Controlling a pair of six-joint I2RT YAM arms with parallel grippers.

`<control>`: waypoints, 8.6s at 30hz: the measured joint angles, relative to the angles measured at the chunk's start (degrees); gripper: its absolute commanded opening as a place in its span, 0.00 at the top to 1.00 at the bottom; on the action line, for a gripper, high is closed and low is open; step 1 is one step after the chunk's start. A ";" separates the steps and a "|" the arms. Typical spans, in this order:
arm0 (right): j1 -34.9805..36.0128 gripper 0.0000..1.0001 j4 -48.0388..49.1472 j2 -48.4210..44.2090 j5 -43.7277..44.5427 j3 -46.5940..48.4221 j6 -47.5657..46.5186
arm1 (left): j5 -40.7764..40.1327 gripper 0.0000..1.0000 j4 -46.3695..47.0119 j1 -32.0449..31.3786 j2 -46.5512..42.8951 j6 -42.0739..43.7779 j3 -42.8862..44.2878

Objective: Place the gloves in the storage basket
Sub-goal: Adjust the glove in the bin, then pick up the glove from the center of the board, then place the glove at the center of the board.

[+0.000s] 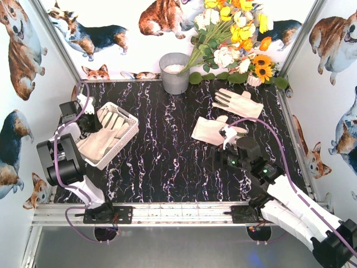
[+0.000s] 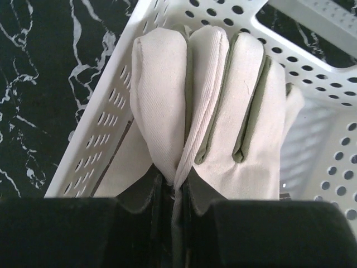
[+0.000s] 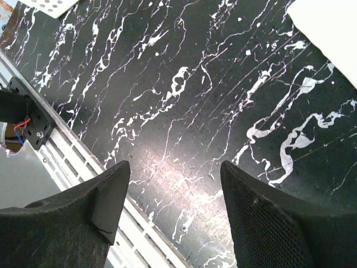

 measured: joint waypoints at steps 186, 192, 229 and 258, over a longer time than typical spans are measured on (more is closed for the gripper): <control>-23.02 0.15 -26.27 6.75 -4.22 32.39 1.95 | -27.50 1.00 27.02 -78.90 -16.00 -48.00 -8.68; -23.04 0.15 -17.09 4.87 -10.54 22.21 8.22 | -25.57 1.00 32.52 -74.73 -20.31 -57.09 -12.76; -20.04 1.00 37.46 3.89 -34.45 7.02 36.83 | -10.62 1.00 36.83 -71.06 -35.01 -63.23 -13.18; 3.08 1.00 16.85 32.15 5.75 1.07 18.82 | -33.14 0.83 29.22 -73.59 -12.74 -62.84 -26.14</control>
